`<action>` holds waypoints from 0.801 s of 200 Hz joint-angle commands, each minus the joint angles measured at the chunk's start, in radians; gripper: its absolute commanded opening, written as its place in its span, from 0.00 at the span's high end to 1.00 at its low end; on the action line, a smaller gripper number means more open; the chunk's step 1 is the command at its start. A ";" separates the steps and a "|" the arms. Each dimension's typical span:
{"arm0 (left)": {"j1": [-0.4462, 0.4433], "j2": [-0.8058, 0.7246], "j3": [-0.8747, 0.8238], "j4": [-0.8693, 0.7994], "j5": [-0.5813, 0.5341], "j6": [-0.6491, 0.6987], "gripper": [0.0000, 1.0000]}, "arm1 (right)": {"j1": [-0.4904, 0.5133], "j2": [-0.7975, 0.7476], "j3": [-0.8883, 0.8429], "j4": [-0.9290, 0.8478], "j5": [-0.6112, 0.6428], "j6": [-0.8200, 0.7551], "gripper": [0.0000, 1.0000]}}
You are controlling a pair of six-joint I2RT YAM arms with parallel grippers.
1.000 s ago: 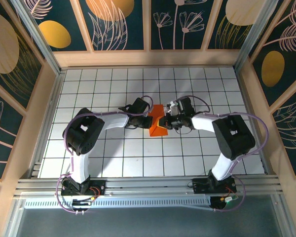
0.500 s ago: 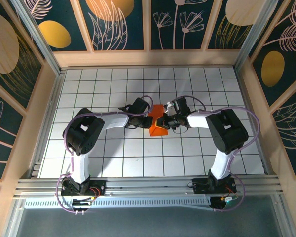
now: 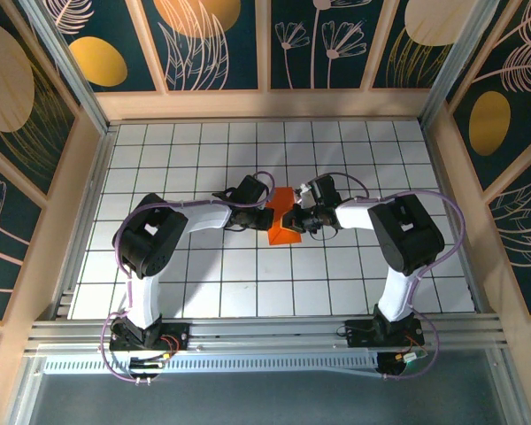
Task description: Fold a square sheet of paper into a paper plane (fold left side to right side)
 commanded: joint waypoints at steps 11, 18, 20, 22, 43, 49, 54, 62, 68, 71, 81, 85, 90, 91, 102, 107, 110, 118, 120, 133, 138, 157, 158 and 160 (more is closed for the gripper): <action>0.006 0.039 0.007 -0.026 0.006 0.015 0.94 | 0.006 -0.033 0.029 0.000 -0.018 -0.022 1.00; 0.007 0.039 0.007 -0.028 0.007 0.015 0.94 | 0.008 -0.037 0.034 0.000 -0.022 -0.020 1.00; 0.006 0.039 0.007 -0.028 0.007 0.015 0.94 | 0.008 -0.038 0.034 0.001 -0.023 -0.019 1.00; 0.006 0.039 0.007 -0.028 0.007 0.014 0.94 | 0.007 -0.038 0.035 0.002 -0.024 -0.019 1.00; 0.007 0.037 0.006 -0.028 0.007 0.015 0.94 | 0.008 -0.035 0.044 0.005 -0.025 -0.014 1.00; 0.006 0.037 0.006 -0.027 0.007 0.014 0.94 | 0.008 -0.029 0.046 0.008 -0.026 -0.012 1.00; 0.006 0.037 0.006 -0.028 0.007 0.014 0.94 | 0.009 -0.026 0.047 0.009 -0.027 -0.012 1.00; 0.006 0.037 0.006 -0.026 0.007 0.014 0.94 | 0.010 -0.020 0.049 0.013 -0.027 -0.011 1.00; 0.005 0.036 0.004 -0.026 0.007 0.015 0.94 | 0.011 -0.014 0.050 0.014 -0.027 -0.010 1.00; 0.006 0.036 0.004 -0.026 0.008 0.015 0.94 | 0.012 -0.012 0.052 0.014 -0.027 -0.010 1.00; 0.006 0.038 0.004 -0.026 0.008 0.015 0.94 | 0.015 -0.003 0.055 0.017 -0.024 -0.010 1.00; 0.006 0.038 0.004 -0.026 0.008 0.015 0.94 | 0.015 0.000 0.054 0.018 -0.023 -0.008 1.00; 0.006 0.039 0.004 -0.026 0.009 0.015 0.94 | 0.017 0.003 0.056 0.019 -0.021 -0.009 1.00; 0.007 0.039 0.004 -0.026 0.009 0.015 0.94 | 0.016 0.004 0.056 0.019 -0.021 -0.008 1.00; 0.006 0.039 0.004 -0.025 0.009 0.015 0.94 | 0.018 0.013 0.060 0.019 -0.016 -0.008 1.00; 0.006 0.039 0.005 -0.026 0.009 0.015 0.94 | 0.018 0.018 0.063 0.018 -0.014 -0.010 1.00; 0.006 0.038 0.006 -0.026 0.009 0.015 0.94 | 0.019 0.018 0.063 0.016 -0.013 -0.009 1.00; 0.006 0.038 0.006 -0.026 0.009 0.015 0.94 | 0.020 0.026 0.066 0.011 -0.009 -0.011 1.00; 0.006 0.037 0.006 -0.026 0.009 0.014 0.94 | 0.020 0.028 0.067 0.009 -0.008 -0.012 1.00; 0.006 0.037 0.005 -0.028 0.008 0.014 0.94 | 0.019 0.033 0.069 -0.004 0.004 -0.019 1.00; 0.006 0.036 0.006 -0.028 0.007 0.015 0.94 | 0.019 0.036 0.068 -0.008 0.009 -0.020 1.00; 0.006 0.036 0.004 -0.028 0.007 0.016 0.94 | 0.019 0.036 0.068 -0.030 0.029 -0.028 1.00; 0.006 0.036 0.004 -0.028 0.007 0.016 0.94 | 0.020 0.037 0.068 -0.032 0.030 -0.029 1.00; 0.006 0.037 0.004 -0.028 0.007 0.016 0.94 | 0.020 0.037 0.068 -0.035 0.032 -0.030 1.00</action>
